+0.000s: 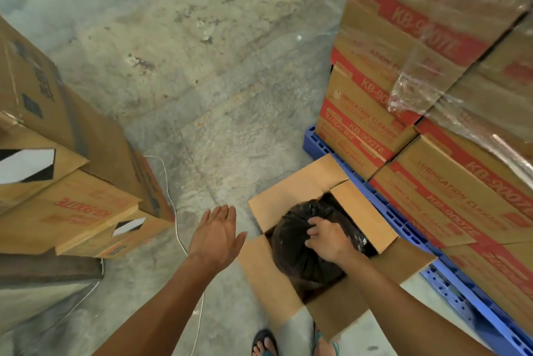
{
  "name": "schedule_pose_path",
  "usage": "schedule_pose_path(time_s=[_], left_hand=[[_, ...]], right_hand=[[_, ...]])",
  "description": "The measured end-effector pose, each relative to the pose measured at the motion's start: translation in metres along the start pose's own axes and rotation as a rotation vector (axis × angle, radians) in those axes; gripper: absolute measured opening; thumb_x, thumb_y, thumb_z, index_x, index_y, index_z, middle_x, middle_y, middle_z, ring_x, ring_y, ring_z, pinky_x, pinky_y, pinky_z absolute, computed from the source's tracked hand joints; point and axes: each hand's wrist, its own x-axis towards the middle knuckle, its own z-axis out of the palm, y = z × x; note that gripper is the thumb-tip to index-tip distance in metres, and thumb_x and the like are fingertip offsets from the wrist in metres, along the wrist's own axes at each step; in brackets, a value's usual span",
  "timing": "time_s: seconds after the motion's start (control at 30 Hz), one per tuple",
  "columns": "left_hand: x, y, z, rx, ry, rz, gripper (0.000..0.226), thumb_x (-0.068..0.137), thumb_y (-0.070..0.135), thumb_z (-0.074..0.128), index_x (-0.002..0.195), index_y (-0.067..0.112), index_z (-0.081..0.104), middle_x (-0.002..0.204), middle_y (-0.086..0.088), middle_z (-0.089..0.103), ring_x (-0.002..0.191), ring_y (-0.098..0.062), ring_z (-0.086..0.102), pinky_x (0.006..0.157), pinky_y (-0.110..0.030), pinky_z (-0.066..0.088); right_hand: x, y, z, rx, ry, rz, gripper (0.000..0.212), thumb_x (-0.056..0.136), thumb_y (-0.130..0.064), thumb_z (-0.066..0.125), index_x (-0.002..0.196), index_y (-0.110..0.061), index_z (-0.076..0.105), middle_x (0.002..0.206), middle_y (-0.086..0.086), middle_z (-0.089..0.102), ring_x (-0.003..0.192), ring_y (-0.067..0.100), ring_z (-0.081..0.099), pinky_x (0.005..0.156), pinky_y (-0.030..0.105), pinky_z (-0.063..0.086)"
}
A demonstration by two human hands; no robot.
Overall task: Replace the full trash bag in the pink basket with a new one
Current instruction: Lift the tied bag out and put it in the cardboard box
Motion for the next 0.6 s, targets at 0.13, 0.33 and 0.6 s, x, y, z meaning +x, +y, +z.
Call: schedule_pose_path(time_s=[0.13,0.33,0.6], left_hand=[[-0.030,0.009,-0.050,0.041,0.056,0.003,0.068,0.097,0.046,0.031,0.149,0.005,0.015,0.157,-0.011,0.025,0.146,-0.023,0.020,0.121,-0.037,0.012],[-0.074,0.040,-0.156,0.088,0.243,0.137,0.070,0.097,0.046,0.034,0.149,0.004,0.015,0.157,-0.014,0.026,0.145,-0.025,0.023,0.120,-0.037,0.016],[-0.112,0.124,-0.291,0.223,0.583,0.602,0.076,0.093,0.050,0.041,0.148,0.002,0.019,0.154,-0.015,0.030,0.142,-0.028,0.028,0.119,-0.040,0.018]], right_hand=[[-0.063,-0.033,-0.041,0.104,0.132,-0.167,0.058,0.084,-0.021,0.066,0.136,-0.012,0.043,0.129,0.010,0.060,0.121,0.020,0.055,0.106,0.034,0.044],[-0.190,-0.069,-0.129,-0.127,0.447,-0.330,0.050,0.089,-0.033,0.055,0.132,-0.010,0.046,0.130,0.014,0.058,0.118,0.030,0.054,0.094,0.040,0.047],[-0.367,-0.042,-0.188,-0.170,1.131,-0.176,0.069,0.090,-0.046,0.050,0.144,-0.009,0.030,0.155,0.011,0.028,0.144,0.022,0.023,0.117,0.031,0.017]])
